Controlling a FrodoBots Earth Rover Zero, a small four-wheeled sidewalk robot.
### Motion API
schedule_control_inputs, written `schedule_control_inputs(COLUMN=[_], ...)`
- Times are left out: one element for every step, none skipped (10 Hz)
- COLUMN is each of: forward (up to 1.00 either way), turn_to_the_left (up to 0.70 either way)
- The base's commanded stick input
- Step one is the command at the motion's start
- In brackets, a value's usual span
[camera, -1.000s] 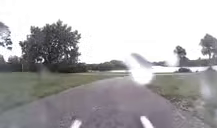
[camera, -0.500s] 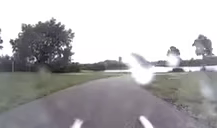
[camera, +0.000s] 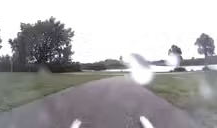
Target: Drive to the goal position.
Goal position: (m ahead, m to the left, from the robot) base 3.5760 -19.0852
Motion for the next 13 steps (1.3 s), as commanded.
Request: schedule_control_inputs(forward=[0.7,0.7,0.7,0.7,0.7,0.7,0.7,0.7,0.7,0.7,0.7,0.7,0.7], turn_to_the_left=[0.0,0.0,0.0,0.0,0.0,-0.02,-0.13,-0.21,-0.2,-0.16,-0.09,0.0,0.0])
